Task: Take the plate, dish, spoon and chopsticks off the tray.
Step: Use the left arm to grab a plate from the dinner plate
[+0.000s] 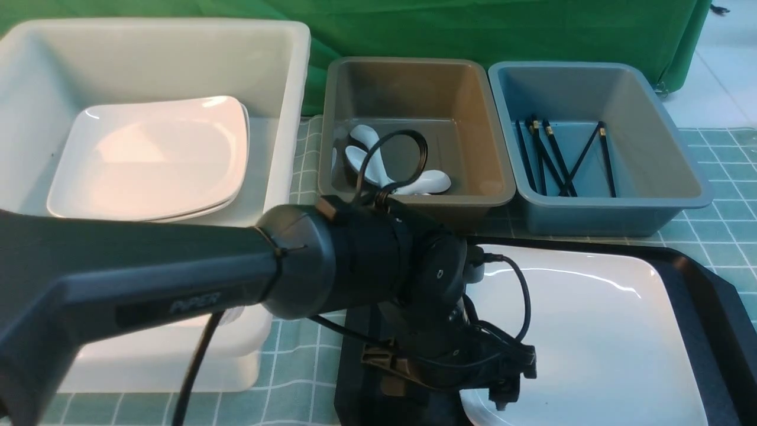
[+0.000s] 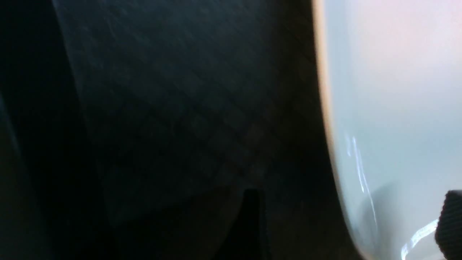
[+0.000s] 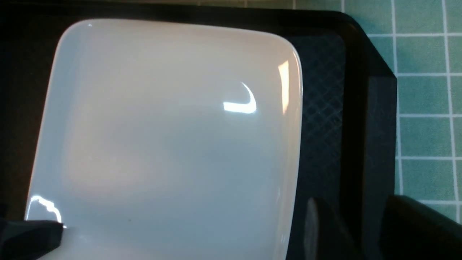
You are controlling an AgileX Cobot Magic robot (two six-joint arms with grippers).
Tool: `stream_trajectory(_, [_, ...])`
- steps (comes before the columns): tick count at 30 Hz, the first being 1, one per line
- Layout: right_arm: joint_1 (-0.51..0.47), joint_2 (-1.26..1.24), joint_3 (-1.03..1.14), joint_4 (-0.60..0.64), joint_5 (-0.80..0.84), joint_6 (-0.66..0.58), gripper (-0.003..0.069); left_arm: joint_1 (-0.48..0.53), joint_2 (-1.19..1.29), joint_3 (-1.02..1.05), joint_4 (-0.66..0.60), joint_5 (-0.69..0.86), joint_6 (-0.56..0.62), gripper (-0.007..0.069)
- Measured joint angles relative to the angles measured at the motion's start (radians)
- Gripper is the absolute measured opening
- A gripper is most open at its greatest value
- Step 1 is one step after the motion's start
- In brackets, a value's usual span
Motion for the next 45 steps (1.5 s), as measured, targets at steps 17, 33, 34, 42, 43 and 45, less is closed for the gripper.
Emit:
stream_trajectory(17, [0.000, 0.000, 0.002, 0.000, -0.011, 0.001, 0.0263, 0.001, 0.049, -0.001, -0.130, -0.087, 0.088, 0.0249])
stream_trajectory(33, [0.000, 0.000, 0.002, 0.000, -0.011, -0.002, 0.0260, 0.006, 0.037, -0.010, -0.101, -0.083, 0.103, 0.0074])
stream_trajectory(34, [0.000, 0.000, 0.002, 0.000, -0.012, -0.002, 0.0260, 0.006, 0.034, -0.010, -0.100, -0.082, 0.103, 0.0074])
stream_trajectory(42, [0.000, 0.000, 0.002, 0.000, -0.027, -0.002, 0.0260, 0.035, -0.081, -0.010, -0.056, -0.022, 0.137, 0.0041])
stream_trajectory(43, [0.000, 0.000, 0.002, 0.000, -0.027, -0.002, 0.0260, 0.046, -0.092, -0.010, -0.052, -0.009, 0.142, 0.0038])
stream_trajectory(45, [0.000, 0.000, 0.002, 0.000, -0.027, -0.002, 0.0260, 0.059, -0.107, -0.010, -0.049, 0.002, 0.149, 0.0033])
